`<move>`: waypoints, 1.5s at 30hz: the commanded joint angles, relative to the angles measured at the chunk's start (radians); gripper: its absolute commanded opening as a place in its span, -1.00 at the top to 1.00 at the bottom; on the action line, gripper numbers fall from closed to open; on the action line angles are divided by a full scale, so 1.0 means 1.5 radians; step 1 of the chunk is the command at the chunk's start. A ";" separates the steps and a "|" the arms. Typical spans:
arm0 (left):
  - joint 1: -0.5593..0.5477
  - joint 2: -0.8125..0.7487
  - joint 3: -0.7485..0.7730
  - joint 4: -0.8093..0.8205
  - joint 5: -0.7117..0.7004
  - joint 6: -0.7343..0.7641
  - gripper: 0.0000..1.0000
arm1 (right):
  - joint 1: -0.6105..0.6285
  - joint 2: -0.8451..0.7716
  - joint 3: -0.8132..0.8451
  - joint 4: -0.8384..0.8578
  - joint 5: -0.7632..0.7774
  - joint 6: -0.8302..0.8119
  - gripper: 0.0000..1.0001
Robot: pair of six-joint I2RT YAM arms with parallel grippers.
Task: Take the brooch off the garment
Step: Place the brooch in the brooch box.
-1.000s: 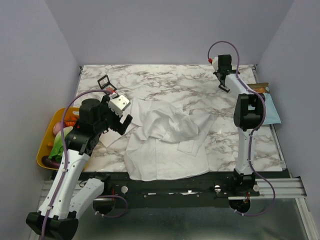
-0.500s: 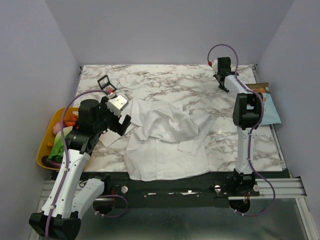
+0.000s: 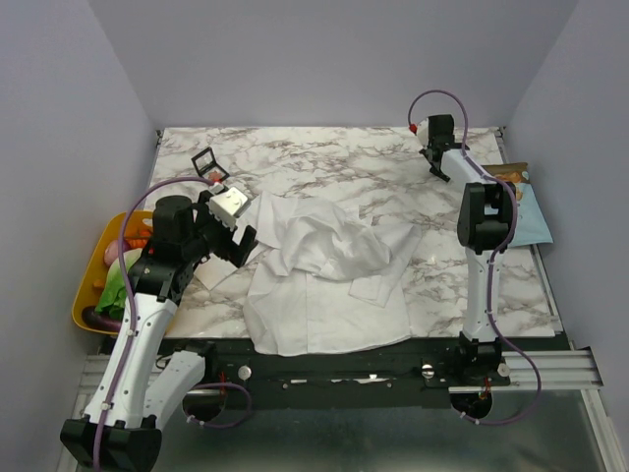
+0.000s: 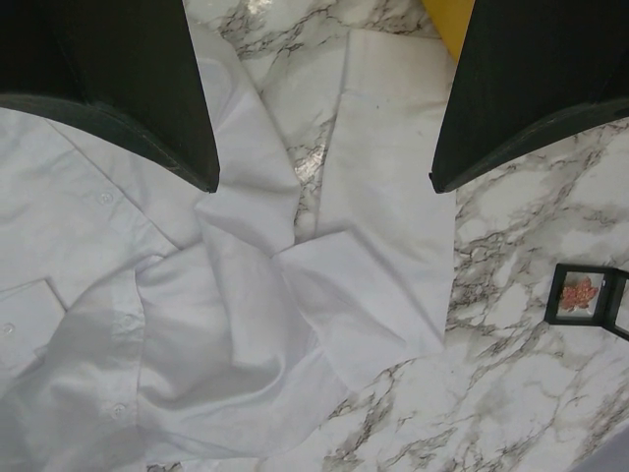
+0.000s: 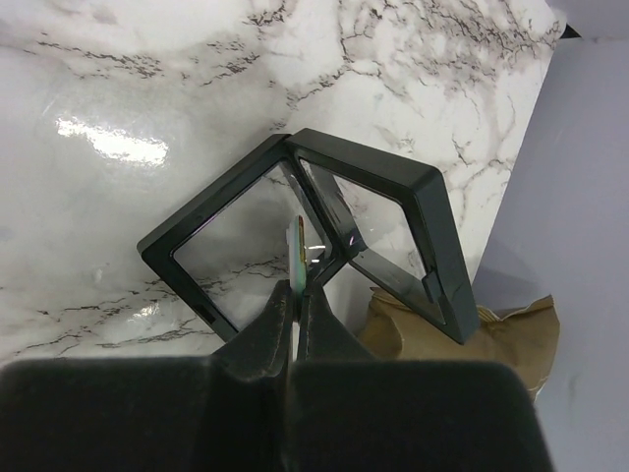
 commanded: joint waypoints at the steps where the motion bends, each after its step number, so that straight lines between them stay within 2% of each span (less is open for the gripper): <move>1: 0.008 -0.004 -0.008 0.014 0.028 -0.010 -0.97 | -0.002 0.021 0.027 0.010 -0.016 -0.007 0.93; 8: 0.014 -0.003 -0.014 0.015 0.041 -0.011 -0.97 | -0.003 0.029 0.030 0.011 -0.011 -0.009 0.89; 20: 0.017 -0.005 -0.024 0.020 0.052 -0.012 -0.97 | -0.003 0.030 0.021 0.011 -0.013 -0.009 0.54; 21: 0.018 -0.005 -0.024 0.019 0.054 -0.011 -0.97 | -0.004 0.031 0.021 0.011 -0.012 -0.008 0.42; 22: 0.019 -0.004 -0.021 0.019 0.056 -0.011 -0.97 | -0.003 0.030 0.021 0.010 -0.012 -0.008 0.39; 41: 0.029 -0.008 -0.034 0.024 0.075 -0.015 -0.97 | -0.003 0.009 0.019 -0.005 -0.037 0.012 0.35; 42: 0.029 -0.009 -0.033 0.025 0.080 -0.015 -0.97 | -0.003 0.009 0.020 -0.005 -0.036 0.014 0.23; 45: 0.030 -0.010 -0.034 0.023 0.084 -0.015 -0.97 | -0.002 0.012 0.032 -0.020 -0.040 0.019 0.14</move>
